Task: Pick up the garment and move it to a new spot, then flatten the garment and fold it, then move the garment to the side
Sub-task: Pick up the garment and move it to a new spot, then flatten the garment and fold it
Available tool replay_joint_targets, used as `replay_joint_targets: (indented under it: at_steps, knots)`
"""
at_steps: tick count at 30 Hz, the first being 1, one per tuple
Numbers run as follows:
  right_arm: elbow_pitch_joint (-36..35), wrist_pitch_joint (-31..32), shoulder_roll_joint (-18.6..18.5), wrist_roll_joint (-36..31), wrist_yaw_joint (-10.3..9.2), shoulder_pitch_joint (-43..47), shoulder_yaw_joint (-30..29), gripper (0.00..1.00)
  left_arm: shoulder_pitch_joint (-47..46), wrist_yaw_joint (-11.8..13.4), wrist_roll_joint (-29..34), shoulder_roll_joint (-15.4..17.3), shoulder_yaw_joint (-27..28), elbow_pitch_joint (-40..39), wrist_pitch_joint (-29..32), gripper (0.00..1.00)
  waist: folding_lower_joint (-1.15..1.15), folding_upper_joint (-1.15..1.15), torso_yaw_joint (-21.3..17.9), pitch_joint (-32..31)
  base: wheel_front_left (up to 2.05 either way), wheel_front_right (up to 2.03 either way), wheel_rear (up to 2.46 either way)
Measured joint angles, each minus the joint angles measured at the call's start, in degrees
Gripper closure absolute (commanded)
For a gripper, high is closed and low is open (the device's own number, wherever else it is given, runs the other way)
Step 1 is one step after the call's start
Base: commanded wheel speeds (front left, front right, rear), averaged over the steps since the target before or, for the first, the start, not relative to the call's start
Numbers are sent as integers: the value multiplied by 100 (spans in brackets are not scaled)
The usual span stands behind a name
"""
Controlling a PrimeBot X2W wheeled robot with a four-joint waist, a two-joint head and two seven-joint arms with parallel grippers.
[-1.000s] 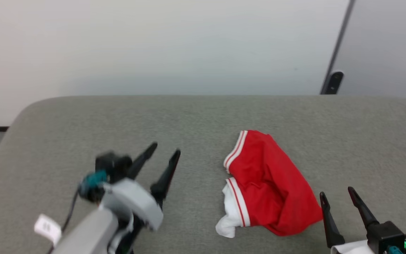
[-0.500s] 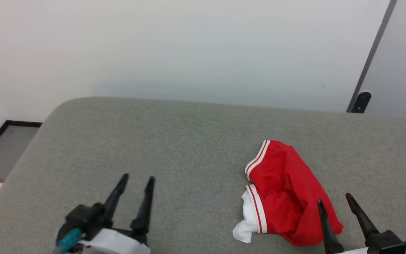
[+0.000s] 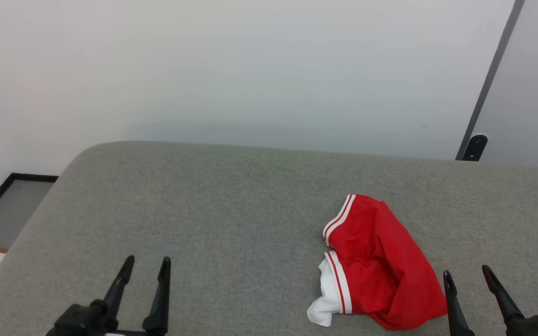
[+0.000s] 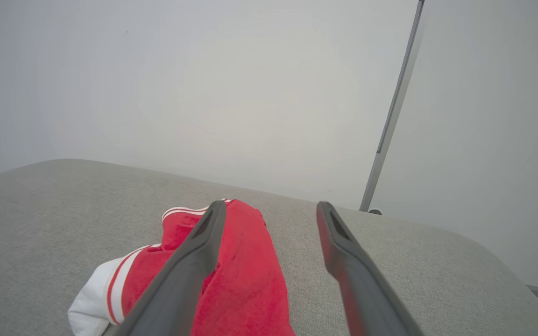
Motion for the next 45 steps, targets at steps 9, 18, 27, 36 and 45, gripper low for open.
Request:
replay_joint_targets:
  at_steps: [9, 18, 27, 36, 45]
  knots:
    - [8, 0, 3, -52, 0, -77, 75, 0, 73, -155, 229, -253, 189, 1, 0, 0, 0, 0, -233, 86, 0, 0, 0]
    - [-29, 0, 1, -148, 0, -169, -136, 0, -112, -213, 376, -404, 109, 20, 0, 0, 0, 0, -769, 243, 0, 0, 0]
    - [-76, 0, 0, -101, 0, -183, -213, 0, -188, -231, 375, -370, -94, 216, 0, 0, 0, 0, -1176, 457, 0, 0, 0]
    - [-25, 1, 0, -56, 0, -281, -171, 0, -567, -237, -701, -19, -988, 636, 1284, 0, 0, 0, -1493, 604, 0, 0, 0]
    - [142, 0, 3, -23, 0, -432, -58, 0, -1357, -236, -2009, 472, -1411, 657, 3542, 0, 0, 0, -1707, 707, 0, 0, 0]
